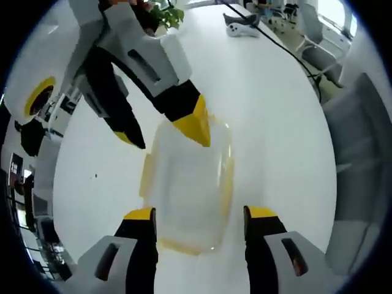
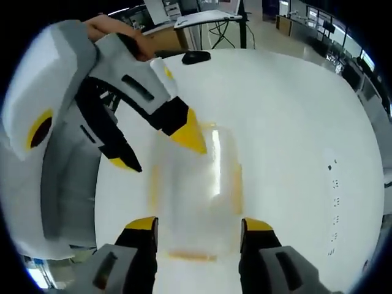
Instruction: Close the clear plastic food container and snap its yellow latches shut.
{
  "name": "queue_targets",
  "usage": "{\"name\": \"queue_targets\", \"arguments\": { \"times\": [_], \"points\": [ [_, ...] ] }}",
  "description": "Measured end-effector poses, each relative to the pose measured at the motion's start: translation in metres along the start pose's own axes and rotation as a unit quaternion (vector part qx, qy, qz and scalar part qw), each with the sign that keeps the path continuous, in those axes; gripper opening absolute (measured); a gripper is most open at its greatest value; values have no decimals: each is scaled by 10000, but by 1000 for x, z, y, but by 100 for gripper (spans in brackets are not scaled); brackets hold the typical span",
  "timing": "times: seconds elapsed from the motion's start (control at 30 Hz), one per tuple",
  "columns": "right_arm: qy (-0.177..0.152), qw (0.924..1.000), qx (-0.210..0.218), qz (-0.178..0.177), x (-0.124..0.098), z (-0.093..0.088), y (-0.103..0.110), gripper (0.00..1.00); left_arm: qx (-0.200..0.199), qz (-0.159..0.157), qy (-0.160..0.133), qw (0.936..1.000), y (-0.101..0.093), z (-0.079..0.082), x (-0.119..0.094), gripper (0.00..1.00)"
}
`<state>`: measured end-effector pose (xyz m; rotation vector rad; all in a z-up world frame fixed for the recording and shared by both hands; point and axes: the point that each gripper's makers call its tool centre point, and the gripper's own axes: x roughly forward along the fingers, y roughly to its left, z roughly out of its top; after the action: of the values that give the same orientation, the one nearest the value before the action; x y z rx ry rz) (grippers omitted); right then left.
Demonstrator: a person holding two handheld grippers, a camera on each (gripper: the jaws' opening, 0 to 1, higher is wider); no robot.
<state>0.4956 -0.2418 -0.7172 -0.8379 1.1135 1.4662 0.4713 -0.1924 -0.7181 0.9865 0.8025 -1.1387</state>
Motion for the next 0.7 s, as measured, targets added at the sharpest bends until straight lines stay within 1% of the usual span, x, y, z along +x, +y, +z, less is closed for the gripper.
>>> {"name": "queue_targets", "arguments": {
  "times": [0.17,0.3,0.47,0.6,0.7],
  "points": [
    [-45,10000,0,2,0,-2,4,57,29,5,50,10000,6,-3,1,56],
    [-86,10000,-25,20,2,-5,9,59,46,-21,71,10000,7,-4,2,58],
    [-32,9999,-143,-67,3,-11,12,61,76,-87,105,9999,7,-8,5,61],
    [31,9996,-227,-163,5,-15,13,60,128,-91,187,9997,10,-13,7,62],
    [75,9992,-295,-275,6,-18,12,61,321,-47,271,9991,14,-17,9,62]
  ]
}}
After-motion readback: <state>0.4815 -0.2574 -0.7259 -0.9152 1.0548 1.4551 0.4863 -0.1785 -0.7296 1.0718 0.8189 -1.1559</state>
